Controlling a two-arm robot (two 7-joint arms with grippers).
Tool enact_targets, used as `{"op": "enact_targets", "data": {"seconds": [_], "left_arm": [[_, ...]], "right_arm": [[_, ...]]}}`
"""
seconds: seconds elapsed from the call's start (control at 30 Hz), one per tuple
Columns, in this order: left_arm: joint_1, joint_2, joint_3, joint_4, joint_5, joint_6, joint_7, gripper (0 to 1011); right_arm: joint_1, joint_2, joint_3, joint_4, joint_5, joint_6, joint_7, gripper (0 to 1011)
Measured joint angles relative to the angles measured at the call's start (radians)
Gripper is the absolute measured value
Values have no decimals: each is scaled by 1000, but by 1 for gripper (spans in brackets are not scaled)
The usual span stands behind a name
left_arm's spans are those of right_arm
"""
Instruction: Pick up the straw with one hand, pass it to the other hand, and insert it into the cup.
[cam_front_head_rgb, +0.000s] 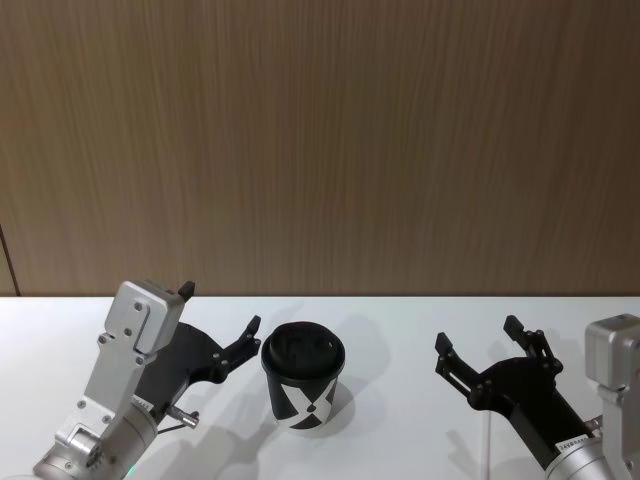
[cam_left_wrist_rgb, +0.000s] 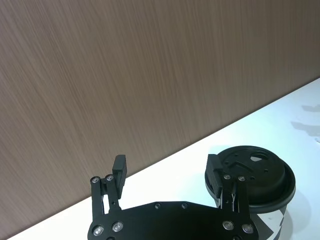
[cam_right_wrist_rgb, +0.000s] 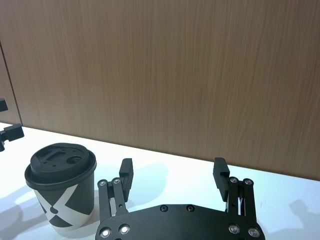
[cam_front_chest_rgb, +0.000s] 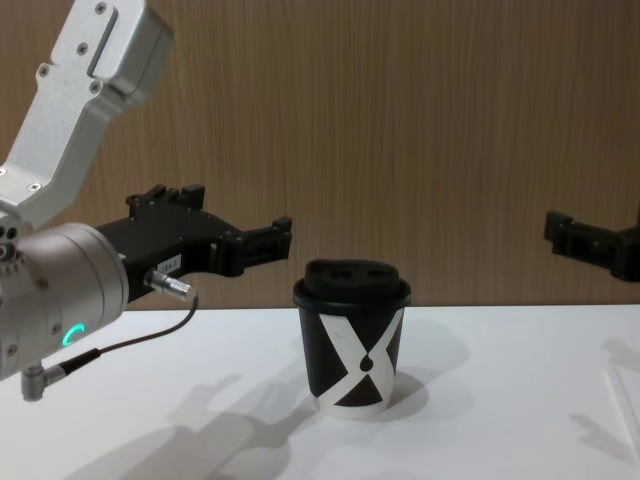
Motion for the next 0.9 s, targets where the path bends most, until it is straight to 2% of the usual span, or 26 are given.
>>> {"op": "enact_targets", "data": {"seconds": [0.9], "left_arm": [[0, 0, 0, 0, 0, 0, 0, 1000]], "right_arm": [[0, 0, 0, 0, 0, 0, 0, 1001]]}}
